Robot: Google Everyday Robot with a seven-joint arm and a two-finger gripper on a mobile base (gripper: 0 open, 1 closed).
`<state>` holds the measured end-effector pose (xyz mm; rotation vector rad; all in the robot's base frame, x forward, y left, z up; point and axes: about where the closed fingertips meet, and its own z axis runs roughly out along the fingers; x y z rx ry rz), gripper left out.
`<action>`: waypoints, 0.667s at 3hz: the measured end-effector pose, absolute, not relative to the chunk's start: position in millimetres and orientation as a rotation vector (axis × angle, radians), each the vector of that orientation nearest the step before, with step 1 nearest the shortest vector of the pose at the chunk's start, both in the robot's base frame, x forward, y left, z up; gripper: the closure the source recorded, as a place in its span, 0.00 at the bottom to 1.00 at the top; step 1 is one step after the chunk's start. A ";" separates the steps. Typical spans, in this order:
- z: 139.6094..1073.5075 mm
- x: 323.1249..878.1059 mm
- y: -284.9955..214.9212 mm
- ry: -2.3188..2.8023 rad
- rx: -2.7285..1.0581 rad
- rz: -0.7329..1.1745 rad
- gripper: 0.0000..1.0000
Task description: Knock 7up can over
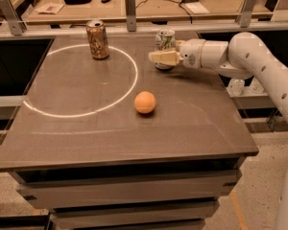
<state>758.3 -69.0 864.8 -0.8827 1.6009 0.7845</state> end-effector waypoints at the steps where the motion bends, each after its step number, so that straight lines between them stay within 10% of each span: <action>1: 875.5 757.7 -74.2 1.586 -0.901 0.769 0.88; 2: 888.0 757.5 -80.5 1.566 -0.926 0.766 1.00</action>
Offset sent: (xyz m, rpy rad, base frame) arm -0.0011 -0.0278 0.0403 -0.0273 -0.0679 0.0337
